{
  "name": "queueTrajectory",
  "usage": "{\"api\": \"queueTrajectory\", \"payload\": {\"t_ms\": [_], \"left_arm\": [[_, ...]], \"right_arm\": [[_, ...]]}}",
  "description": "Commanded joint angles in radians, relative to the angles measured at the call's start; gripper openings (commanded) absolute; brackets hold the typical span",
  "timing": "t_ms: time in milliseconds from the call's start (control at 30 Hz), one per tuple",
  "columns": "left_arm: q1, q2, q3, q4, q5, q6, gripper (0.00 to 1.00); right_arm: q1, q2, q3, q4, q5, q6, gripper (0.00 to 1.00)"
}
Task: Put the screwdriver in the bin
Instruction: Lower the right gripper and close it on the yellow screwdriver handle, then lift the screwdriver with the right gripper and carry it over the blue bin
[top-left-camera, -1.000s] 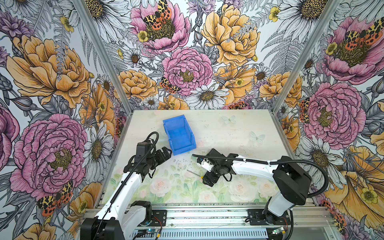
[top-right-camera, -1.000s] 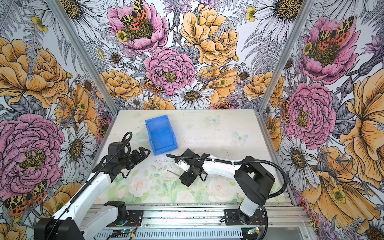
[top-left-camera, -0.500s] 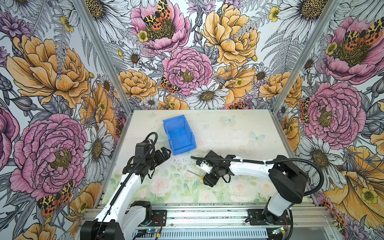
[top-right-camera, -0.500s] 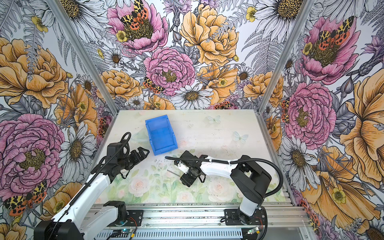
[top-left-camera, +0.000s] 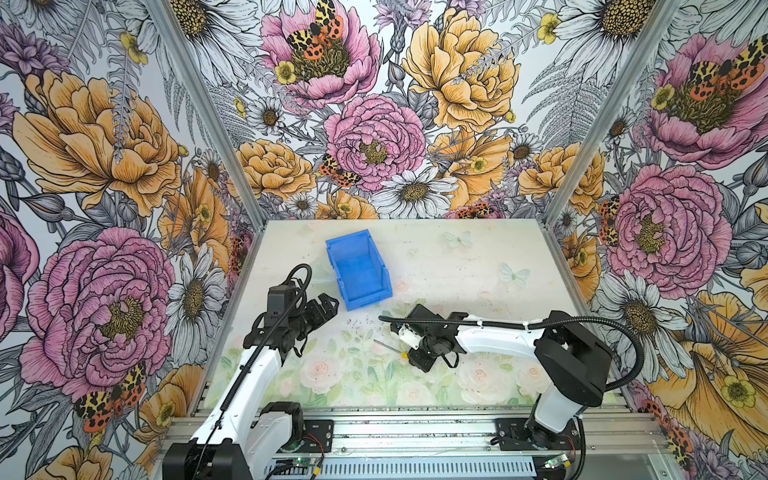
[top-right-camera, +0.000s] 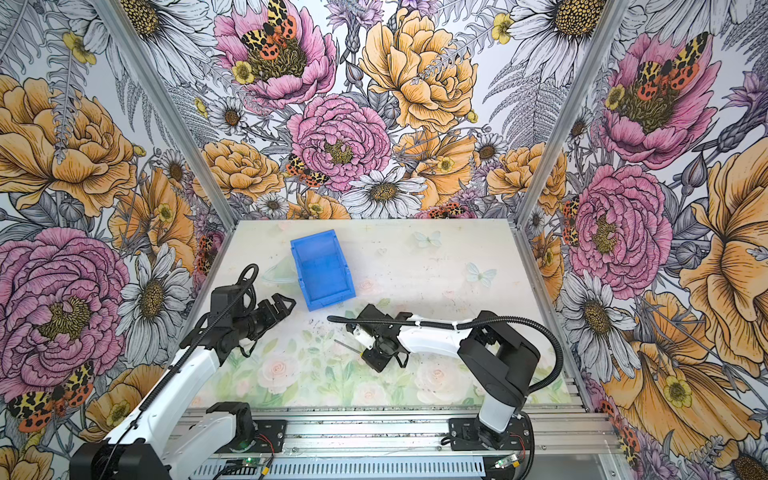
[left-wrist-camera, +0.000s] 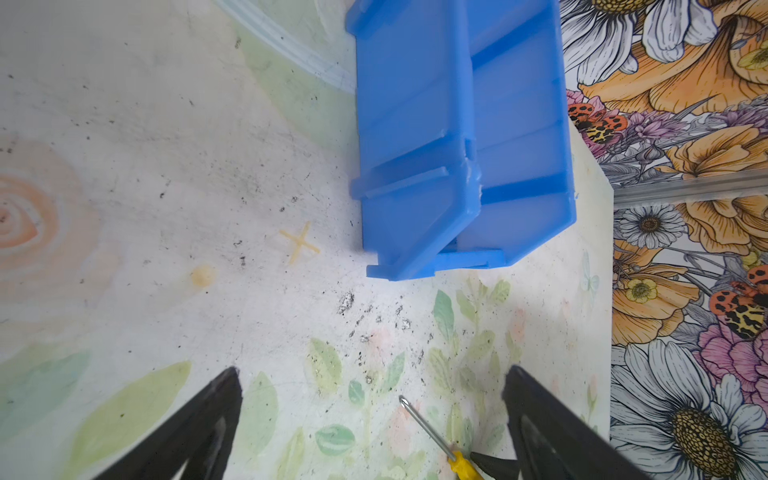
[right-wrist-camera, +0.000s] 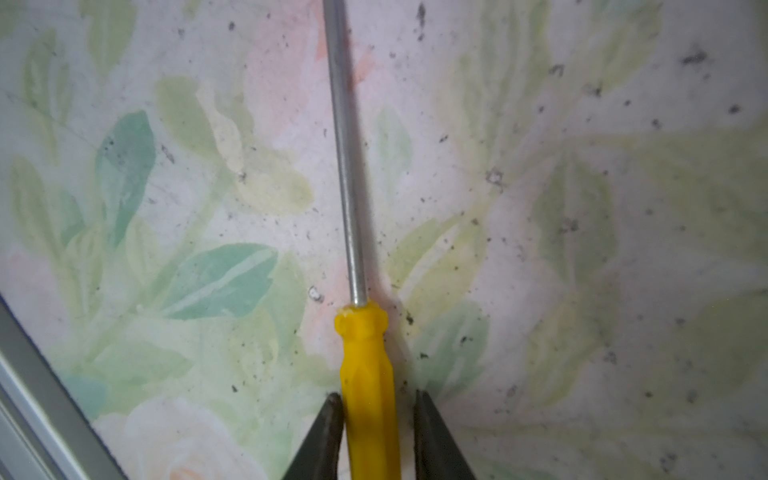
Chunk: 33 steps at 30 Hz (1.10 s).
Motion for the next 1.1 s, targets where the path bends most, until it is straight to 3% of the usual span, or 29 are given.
{"api": "queueTrajectory", "payload": {"t_ms": [0, 233, 800, 1067], "left_arm": [[0.012, -0.001, 0.007, -0.001, 0.009, 0.026, 0.99], [0.022, 0.003, 0.013, 0.013, 0.011, 0.032, 0.99], [0.027, 0.026, 0.006, 0.067, 0.017, 0.034, 0.99], [0.033, 0.018, 0.019, 0.07, 0.014, 0.068, 0.99]], "right_arm": [[0.011, 0.023, 0.006, -0.008, 0.021, 0.008, 0.19], [0.012, -0.001, 0.013, -0.011, 0.035, 0.016, 0.0], [0.011, -0.128, 0.102, -0.039, 0.092, 0.022, 0.0], [0.005, -0.116, 0.218, -0.05, 0.137, 0.013, 0.0]]}}
